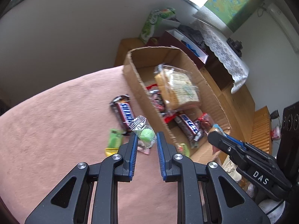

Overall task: Organize snacks
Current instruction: 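Carry the jelly cup and green candy into the box and release both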

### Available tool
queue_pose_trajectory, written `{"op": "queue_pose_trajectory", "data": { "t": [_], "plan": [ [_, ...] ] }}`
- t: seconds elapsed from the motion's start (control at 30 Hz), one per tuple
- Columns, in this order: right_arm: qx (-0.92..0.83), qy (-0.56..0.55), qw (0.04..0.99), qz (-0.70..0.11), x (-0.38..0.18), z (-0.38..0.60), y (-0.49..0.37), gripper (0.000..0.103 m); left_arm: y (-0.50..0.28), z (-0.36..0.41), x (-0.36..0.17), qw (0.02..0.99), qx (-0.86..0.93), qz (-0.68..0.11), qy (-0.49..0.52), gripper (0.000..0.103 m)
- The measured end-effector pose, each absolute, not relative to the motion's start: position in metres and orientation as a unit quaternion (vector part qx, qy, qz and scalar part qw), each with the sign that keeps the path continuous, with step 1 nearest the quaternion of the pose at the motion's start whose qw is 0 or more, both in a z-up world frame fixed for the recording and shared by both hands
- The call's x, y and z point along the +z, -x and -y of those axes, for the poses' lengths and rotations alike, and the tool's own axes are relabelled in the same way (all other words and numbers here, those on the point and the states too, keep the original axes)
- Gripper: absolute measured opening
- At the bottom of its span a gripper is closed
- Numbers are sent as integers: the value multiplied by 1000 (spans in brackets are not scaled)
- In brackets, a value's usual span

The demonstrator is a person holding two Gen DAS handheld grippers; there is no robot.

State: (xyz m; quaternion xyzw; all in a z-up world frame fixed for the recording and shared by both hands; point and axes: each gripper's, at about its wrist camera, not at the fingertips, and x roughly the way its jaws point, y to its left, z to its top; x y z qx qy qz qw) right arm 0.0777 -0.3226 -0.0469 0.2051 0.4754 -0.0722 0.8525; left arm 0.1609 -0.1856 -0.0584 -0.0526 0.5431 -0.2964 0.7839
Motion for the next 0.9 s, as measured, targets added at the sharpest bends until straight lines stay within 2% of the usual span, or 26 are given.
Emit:
{"op": "queue_pose_trajectory", "data": {
  "t": [0.43,0.9],
  "plan": [
    [-95,-199,851,-476,-52,362,-79,25,-148,238,-56,768,-330,-548,24,19],
    [-99,-193,850,-479,-54,369,-80,26,-143,263,-52,763,-348,-544,0,19]
  ]
}}
